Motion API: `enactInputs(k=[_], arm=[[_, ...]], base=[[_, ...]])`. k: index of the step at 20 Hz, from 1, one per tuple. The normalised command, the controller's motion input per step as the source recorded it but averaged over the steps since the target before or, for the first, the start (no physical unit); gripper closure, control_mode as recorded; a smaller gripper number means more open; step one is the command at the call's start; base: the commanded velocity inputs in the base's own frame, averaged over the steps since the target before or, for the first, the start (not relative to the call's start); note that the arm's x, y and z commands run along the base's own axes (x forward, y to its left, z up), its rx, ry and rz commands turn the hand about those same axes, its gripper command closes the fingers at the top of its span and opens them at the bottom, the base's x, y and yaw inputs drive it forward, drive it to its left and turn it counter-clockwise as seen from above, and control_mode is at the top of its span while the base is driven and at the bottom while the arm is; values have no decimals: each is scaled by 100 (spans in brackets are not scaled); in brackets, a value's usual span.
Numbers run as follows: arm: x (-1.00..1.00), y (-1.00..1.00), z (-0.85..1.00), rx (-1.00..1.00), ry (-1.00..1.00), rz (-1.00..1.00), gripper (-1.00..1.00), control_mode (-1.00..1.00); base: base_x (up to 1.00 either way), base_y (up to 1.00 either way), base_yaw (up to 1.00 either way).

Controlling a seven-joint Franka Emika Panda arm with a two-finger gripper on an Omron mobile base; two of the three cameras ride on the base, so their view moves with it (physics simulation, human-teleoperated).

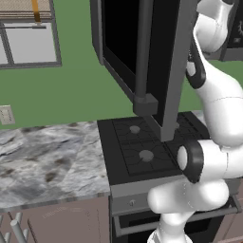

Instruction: Pick the cup of tea, navigate to the dining table, and place it on the saucer.

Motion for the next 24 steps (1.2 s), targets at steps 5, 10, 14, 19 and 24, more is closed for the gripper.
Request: enactInputs(k=[5,10,14,19,24], arm=[[-97,-19,0,0,-13,2,100,-100],[-100,-18,0,0,-11,2,100,-100],[-96,-8,0,0,-7,1,100,-100],[-79,0,0,0,-1,0,100,-100],[-69,0,-3,0,-1,0,100,-100]], base=[[0,0,0],[0,0,0],[0,0,0],[0,0,0],[0,0,0]])
